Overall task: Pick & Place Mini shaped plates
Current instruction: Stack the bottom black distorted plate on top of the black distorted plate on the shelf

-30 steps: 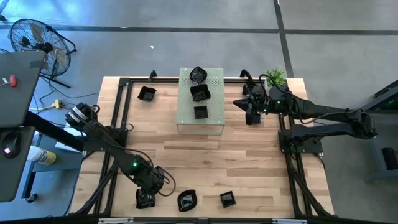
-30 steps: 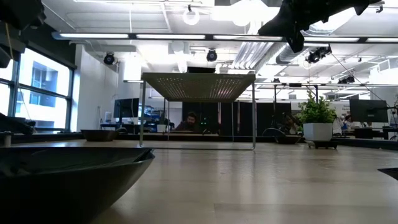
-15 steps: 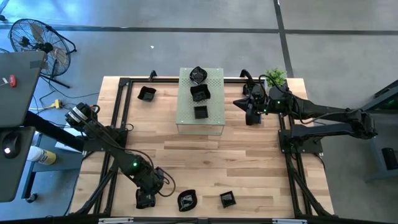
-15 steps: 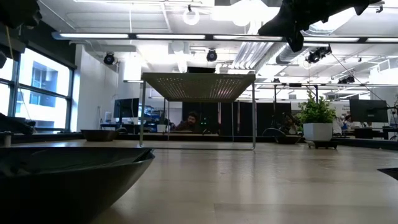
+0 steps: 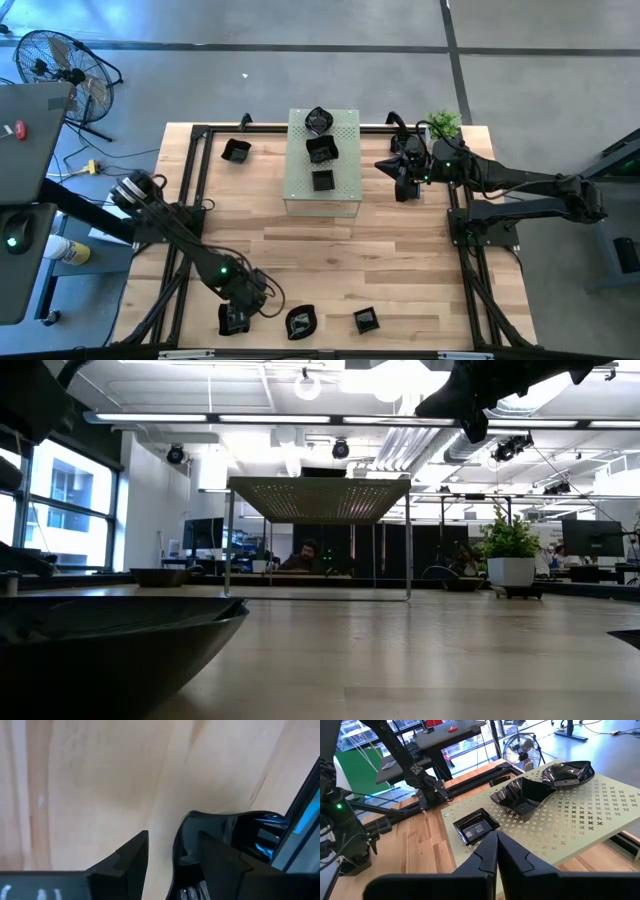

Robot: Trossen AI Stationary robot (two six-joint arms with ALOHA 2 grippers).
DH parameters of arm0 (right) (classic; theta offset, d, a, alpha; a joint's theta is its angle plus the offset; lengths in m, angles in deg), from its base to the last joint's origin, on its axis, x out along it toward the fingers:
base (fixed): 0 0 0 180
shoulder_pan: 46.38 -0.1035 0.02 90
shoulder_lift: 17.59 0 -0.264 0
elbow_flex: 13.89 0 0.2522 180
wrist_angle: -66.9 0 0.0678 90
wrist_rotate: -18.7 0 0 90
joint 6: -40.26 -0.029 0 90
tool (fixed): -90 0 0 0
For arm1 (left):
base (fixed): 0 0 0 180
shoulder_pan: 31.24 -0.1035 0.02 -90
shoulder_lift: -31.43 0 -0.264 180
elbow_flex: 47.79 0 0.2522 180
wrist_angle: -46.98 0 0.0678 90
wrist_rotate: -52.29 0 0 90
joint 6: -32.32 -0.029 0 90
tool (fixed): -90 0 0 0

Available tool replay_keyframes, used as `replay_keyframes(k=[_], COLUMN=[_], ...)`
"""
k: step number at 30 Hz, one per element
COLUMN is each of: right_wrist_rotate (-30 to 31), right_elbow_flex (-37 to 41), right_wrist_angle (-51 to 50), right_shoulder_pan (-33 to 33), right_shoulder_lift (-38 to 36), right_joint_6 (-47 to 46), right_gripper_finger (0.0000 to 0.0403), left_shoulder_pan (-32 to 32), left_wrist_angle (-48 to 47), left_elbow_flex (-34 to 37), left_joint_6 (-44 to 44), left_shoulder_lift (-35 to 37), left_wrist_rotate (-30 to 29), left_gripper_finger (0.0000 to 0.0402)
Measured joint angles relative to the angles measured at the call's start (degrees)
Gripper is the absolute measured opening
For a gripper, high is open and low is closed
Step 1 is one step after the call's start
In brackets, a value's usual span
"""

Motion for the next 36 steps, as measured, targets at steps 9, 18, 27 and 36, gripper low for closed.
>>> replay_keyframes(k=[9, 18, 27, 36], right_wrist_rotate=[0.1, 1.5, 1.5, 1.5], right_elbow_flex=[0.0, 0.0, 0.0, 0.0], right_wrist_angle=[0.0, 0.0, 0.0, 0.0], right_shoulder_pan=[0.0, 0.0, 0.0, 0.0], right_shoulder_lift=[0.0, 0.0, 0.0, 0.0], right_joint_6=[0.0, 0.0, 0.0, 0.0], right_gripper_finger=[0.0006, 0.0005, 0.0002, 0.0003], left_shoulder_pan=[0.1, 0.1, 0.1, 0.0], left_wrist_angle=[0.0, 3.5, 3.4, 1.7], left_elbow_flex=[0.0, 0.0, 0.0, 0.0], left_joint_6=[0.0, -2.0, -4.4, -5.0], left_shoulder_lift=[-1.2, -1.2, -1.2, 1.9], left_wrist_rotate=[0.0, -0.7, 0.6, 1.5], left_gripper_finger=[0.0139, 0.0041, 0.0004, 0.0001])
